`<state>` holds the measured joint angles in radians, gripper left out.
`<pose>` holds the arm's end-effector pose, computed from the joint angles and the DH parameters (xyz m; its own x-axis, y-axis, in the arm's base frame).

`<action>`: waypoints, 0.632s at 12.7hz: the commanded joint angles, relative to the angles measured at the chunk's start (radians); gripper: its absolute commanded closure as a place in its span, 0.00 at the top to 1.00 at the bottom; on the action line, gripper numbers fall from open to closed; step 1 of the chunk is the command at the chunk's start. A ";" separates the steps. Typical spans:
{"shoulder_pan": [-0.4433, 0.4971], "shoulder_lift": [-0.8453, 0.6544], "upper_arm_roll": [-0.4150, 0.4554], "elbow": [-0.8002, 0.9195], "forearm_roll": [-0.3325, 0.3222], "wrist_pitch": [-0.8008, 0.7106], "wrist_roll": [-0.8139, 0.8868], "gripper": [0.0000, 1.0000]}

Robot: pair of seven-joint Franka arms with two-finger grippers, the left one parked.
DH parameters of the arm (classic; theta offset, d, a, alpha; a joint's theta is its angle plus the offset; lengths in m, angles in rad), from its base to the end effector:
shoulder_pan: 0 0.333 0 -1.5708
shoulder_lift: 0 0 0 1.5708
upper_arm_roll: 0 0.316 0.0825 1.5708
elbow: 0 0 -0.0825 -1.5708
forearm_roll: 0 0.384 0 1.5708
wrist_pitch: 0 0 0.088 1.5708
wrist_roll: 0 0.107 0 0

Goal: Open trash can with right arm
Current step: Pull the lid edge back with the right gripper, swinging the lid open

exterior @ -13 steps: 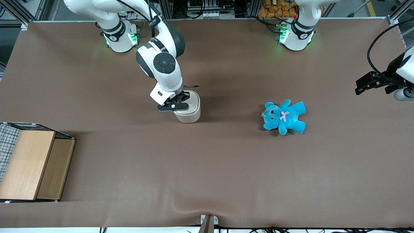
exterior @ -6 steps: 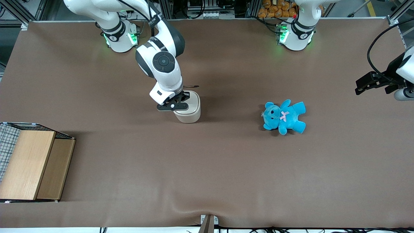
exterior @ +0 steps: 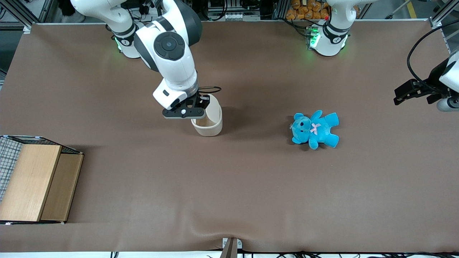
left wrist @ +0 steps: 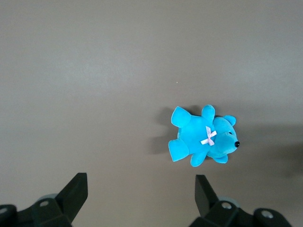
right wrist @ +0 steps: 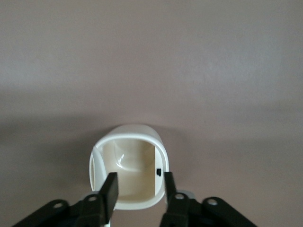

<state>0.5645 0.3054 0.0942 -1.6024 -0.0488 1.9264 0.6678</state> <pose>0.5225 0.3921 0.4559 0.9996 0.0028 0.0267 0.0028 -1.0000 0.0016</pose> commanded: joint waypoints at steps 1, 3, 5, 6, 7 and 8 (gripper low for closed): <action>-0.014 0.024 -0.014 0.012 -0.019 0.086 0.006 0.59; -0.015 0.026 -0.027 0.018 -0.017 0.092 -0.007 0.68; -0.029 0.014 -0.040 0.047 -0.008 0.076 -0.042 0.84; -0.040 -0.005 -0.041 0.050 -0.005 0.054 -0.051 0.95; -0.058 -0.034 -0.041 0.052 -0.003 0.024 -0.074 1.00; -0.075 -0.063 -0.042 0.052 -0.003 -0.009 -0.121 1.00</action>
<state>0.5268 0.3042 0.0439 -1.5516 -0.0489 1.9756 0.6084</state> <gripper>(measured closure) 0.110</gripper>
